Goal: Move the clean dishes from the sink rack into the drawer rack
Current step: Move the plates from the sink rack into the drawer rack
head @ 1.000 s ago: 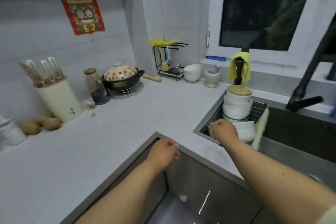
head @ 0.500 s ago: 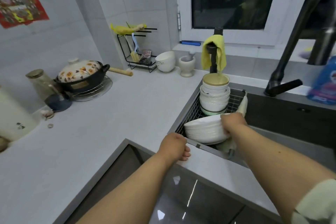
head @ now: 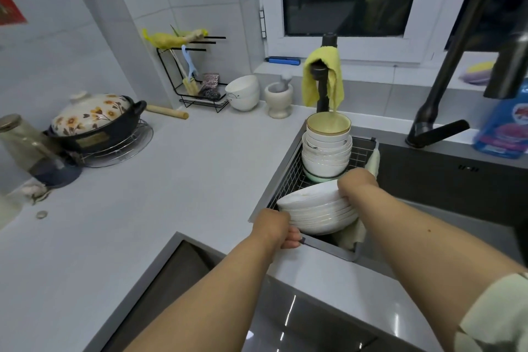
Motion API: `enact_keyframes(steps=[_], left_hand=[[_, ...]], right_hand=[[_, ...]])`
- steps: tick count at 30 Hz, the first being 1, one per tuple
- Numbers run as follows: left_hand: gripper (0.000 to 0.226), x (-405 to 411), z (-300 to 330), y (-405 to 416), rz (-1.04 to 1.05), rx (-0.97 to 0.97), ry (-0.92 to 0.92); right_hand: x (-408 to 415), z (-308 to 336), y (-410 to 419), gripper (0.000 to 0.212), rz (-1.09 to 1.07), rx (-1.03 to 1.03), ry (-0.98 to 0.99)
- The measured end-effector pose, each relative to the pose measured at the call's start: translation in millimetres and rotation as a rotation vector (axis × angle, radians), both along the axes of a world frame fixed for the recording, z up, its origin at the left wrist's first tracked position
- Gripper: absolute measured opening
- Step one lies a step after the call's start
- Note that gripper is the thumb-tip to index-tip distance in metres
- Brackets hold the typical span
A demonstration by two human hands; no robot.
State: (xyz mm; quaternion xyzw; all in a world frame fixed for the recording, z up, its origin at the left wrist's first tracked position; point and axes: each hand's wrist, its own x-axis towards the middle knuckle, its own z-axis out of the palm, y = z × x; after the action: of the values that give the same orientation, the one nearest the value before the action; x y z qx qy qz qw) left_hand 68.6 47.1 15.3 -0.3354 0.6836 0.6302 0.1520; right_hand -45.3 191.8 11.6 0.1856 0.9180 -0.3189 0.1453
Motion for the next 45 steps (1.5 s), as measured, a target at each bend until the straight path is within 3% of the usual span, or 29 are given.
enact_keyframes(steps=[7, 12, 15, 19, 26, 32, 38, 45], left_hand=[[0.027, -1, 3, -9, 0.099, 0.096, 0.044], [0.044, -3, 4, -17, 0.160, 0.146, 0.081], [0.051, 3, 11, -22, 0.198, 0.213, 0.115], [0.039, 18, 24, -36, 0.231, 0.328, 0.159], [0.030, 50, 30, -74, 0.354, 0.271, 0.204], [0.021, 76, 25, -92, 0.471, 0.264, 0.239], [0.022, 124, 30, -122, 0.574, 0.221, 0.283], [0.032, 227, 32, -184, 0.762, 0.103, 0.297]], right_hand=[[-3, 12, 18, 0.013, -0.184, -0.239, 0.017], [11, 33, 29, 0.021, -0.267, -0.416, 0.032], [27, 44, 29, 0.023, -0.217, -0.461, 0.049], [51, 58, 11, 0.023, -0.110, -0.557, 0.032], [77, 60, -33, 0.024, 0.033, -0.669, 0.055], [96, 59, -58, 0.010, 0.120, -0.715, -0.036], [122, 53, -101, 0.029, 0.189, -1.139, -0.208], [182, 53, -186, 0.043, 0.450, -1.205, -0.374]])
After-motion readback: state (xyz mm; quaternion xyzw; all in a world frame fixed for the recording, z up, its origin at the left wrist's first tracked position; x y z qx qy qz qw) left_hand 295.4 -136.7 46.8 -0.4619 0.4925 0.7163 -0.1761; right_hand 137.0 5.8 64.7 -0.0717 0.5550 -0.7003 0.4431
